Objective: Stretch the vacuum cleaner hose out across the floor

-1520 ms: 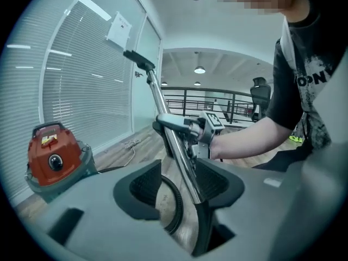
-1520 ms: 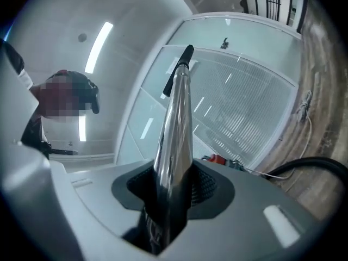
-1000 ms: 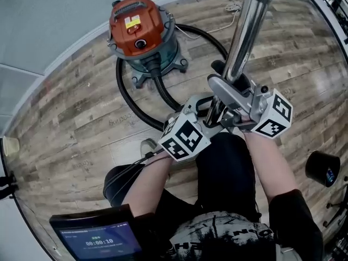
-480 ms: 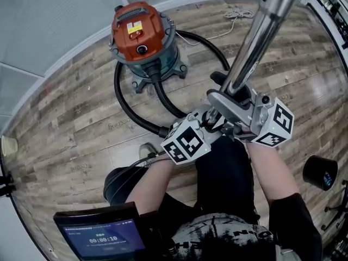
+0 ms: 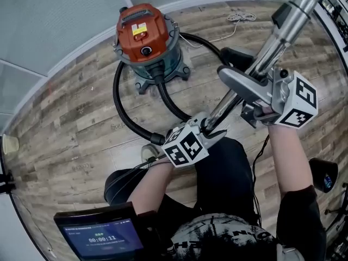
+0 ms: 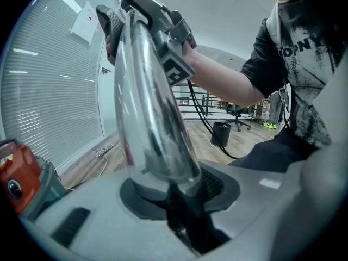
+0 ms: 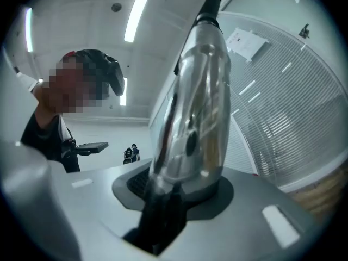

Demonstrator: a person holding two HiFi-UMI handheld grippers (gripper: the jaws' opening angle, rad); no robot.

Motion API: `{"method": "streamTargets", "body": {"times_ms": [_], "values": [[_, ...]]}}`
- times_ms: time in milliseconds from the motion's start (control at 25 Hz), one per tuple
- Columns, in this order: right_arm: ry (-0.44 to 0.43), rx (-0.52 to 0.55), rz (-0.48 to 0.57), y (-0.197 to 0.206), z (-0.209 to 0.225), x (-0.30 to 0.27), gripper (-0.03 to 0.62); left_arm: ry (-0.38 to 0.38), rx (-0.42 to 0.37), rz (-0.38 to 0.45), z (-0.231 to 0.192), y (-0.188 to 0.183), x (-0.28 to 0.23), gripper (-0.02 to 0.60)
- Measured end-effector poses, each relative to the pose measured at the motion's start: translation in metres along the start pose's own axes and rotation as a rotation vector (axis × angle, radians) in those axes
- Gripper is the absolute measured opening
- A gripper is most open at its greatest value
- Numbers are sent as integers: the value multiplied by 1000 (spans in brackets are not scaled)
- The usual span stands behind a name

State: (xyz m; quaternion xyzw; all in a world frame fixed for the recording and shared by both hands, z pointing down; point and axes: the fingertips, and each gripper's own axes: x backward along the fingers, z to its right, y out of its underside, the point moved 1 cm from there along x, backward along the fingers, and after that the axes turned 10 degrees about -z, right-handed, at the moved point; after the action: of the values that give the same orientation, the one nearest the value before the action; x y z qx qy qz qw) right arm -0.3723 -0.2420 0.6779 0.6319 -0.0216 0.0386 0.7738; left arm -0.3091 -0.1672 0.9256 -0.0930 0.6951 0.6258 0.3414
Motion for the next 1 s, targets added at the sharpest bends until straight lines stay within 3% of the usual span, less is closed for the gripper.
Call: {"method": "streamTargets", "body": {"times_ms": [40, 360, 520, 640, 800, 1000], "values": [[-4, -17, -20, 2, 1, -4, 120, -7, -1, -8, -2, 3, 2, 140], [-65, -101, 18, 4, -3, -27, 66, -11, 33, 9, -9, 15, 6, 140], [-132, -92, 4, 7, -14, -42, 61, 61, 83, 142, -12, -1, 27, 123], [-158, -58, -13, 11, -22, -61, 61, 61, 116, 253, -29, -24, 54, 113], [-169, -30, -24, 3, -27, -90, 61, 46, 139, 252, -45, -25, 78, 87], [-186, -28, -54, -54, -36, -144, 61, 50, 196, 233, -70, -51, 144, 70]]}}
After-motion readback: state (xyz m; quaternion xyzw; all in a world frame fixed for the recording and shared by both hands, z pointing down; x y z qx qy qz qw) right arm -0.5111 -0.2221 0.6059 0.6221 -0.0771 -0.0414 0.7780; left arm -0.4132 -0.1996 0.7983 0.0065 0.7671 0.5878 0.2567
